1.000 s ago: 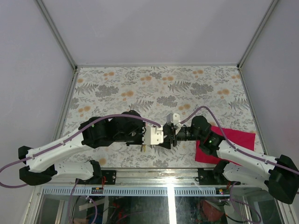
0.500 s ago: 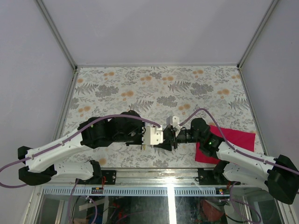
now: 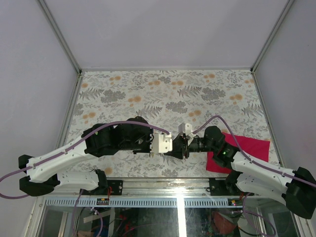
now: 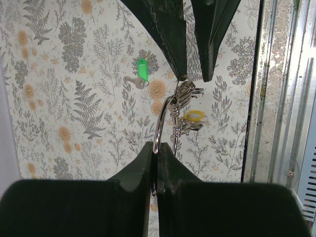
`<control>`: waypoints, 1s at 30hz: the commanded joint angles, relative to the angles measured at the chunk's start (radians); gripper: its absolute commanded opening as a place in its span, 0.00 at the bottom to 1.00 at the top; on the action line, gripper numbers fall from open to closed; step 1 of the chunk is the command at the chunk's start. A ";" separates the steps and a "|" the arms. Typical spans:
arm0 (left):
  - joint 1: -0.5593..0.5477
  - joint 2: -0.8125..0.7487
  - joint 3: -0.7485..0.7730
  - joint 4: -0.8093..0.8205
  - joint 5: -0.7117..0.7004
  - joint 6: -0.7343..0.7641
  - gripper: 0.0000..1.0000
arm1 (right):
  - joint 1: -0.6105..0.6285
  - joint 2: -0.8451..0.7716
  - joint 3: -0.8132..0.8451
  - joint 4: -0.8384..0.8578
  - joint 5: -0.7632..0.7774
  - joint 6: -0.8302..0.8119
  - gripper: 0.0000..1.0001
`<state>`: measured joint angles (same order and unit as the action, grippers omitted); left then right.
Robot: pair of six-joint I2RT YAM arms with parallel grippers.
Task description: Put the keys on the keyring
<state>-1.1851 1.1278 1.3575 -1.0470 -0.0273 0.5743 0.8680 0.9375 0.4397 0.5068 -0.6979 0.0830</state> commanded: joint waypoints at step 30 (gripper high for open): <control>-0.018 -0.010 0.035 0.054 -0.013 0.006 0.00 | 0.006 -0.003 -0.025 0.159 0.028 0.101 0.38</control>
<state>-1.1961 1.1282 1.3575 -1.0470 -0.0273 0.5739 0.8688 0.9184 0.3996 0.5854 -0.6483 0.1684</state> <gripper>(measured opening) 0.042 0.401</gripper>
